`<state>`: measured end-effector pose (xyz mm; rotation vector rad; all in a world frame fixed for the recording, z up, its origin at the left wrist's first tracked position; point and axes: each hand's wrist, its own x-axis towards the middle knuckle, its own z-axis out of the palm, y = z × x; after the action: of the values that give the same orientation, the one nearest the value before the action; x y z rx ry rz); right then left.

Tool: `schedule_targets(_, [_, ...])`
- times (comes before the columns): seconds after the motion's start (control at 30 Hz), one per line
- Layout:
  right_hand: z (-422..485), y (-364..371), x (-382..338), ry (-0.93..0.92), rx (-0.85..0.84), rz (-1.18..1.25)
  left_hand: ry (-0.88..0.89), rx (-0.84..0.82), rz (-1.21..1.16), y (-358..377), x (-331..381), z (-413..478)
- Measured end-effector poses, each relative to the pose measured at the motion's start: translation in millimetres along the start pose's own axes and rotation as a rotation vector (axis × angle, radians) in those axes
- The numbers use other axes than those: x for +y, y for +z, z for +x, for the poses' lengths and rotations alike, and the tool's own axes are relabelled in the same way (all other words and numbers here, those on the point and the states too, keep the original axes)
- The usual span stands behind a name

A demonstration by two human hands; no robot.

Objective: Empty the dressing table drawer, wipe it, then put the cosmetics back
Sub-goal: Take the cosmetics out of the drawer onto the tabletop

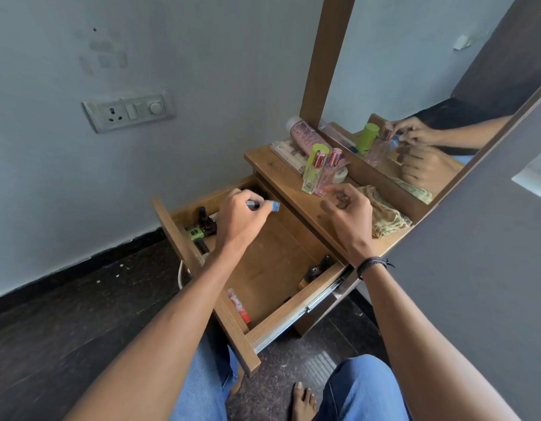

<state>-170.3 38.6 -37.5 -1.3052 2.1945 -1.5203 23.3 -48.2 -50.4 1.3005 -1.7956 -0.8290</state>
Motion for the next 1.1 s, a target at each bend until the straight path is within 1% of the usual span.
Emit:
schedule_targets(0.07, [3, 0, 2, 0.046, -0.007, 0.046, 0.010, 0.030, -0.040, -4, 12, 15])
schedule_targets(0.17, [4, 0, 5, 0.073, 0.001, 0.082, 0.015, 0.026, -0.078, -4, 31, 42])
schedule_targets(0.33, [5, 2, 12, 0.062, 0.011, 0.078, 0.075, -0.023, -0.007, 19, 50, 76])
schedule_targets(0.43, [7, 2, 14, 0.076, 0.016, 0.074, 0.105, -0.064, 0.059, 39, 52, 88])
schedule_targets(0.53, [7, 3, 14, 0.074, 0.019, 0.068, 0.113, -0.072, 0.077, 52, 54, 92])
schedule_targets(0.87, [5, 1, 9, 0.075, 0.020, 0.031, 0.033, -0.168, -0.019, 58, 30, 85])
schedule_targets(0.97, [3, 0, 6, 0.076, -0.002, 0.019, -0.003, -0.143, -0.094, 47, 20, 72])
schedule_targets(1.1, [-1, -2, 2, 0.065, -0.033, 0.022, -0.037, -0.022, -0.134, 25, -1, 36])
